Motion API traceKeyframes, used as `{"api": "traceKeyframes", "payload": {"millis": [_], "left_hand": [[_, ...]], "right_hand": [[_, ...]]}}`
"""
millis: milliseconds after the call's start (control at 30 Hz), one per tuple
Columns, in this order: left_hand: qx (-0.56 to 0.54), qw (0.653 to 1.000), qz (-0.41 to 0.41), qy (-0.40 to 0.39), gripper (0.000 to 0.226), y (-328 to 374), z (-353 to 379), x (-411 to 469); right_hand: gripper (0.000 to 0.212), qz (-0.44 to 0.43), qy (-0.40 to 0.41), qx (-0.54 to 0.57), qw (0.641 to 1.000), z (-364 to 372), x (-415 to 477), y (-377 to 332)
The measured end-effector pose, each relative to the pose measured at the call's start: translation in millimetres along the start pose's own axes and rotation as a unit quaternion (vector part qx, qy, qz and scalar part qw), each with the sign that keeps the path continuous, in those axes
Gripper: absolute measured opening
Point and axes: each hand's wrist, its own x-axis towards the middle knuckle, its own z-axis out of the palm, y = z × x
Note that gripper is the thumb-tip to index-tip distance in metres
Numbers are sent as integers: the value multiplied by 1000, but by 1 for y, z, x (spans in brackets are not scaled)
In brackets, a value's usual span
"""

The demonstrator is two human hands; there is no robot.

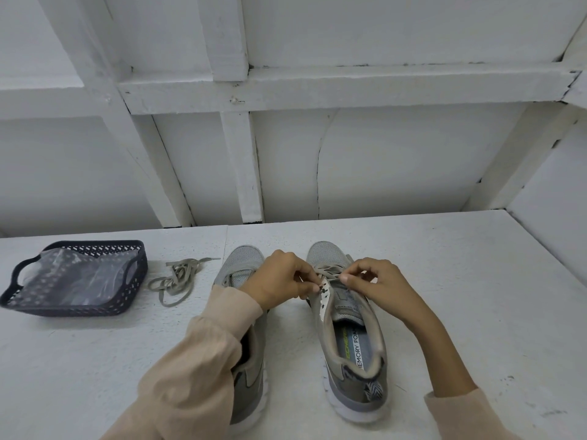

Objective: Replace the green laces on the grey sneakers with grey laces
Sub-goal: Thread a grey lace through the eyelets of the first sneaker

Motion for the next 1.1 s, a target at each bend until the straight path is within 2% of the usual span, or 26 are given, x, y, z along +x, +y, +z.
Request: {"api": "traceKeyframes", "payload": {"millis": [67,167,233,367,533,833,900,1100], "left_hand": [[11,1000,0,-6,10,2,-2,1],[56,998,9,-7,12,4,-2,3],[99,995,12,-3,15,6,-2,5],[145,989,8,-7,22,10,0,7],[131,991,8,11,15,18,-3,7],[225,973,16,-40,18,28,-2,19],[221,974,21,-47,17,29,-3,22],[107,993,37,-40,6,29,-9,20]], "right_hand": [[8,0,-6,-55,998,5,3,0],[22,11,-20,-94,995,14,5,-3],[28,18,-11,-88,996,19,4,-5],[28,27,17,-68,997,25,2,-7],[28,31,24,-59,997,27,0,-8],[36,26,21,-49,998,28,-1,-12],[37,25,17,-55,998,27,-1,-14],[30,22,13,-53,998,27,-2,-13]]}}
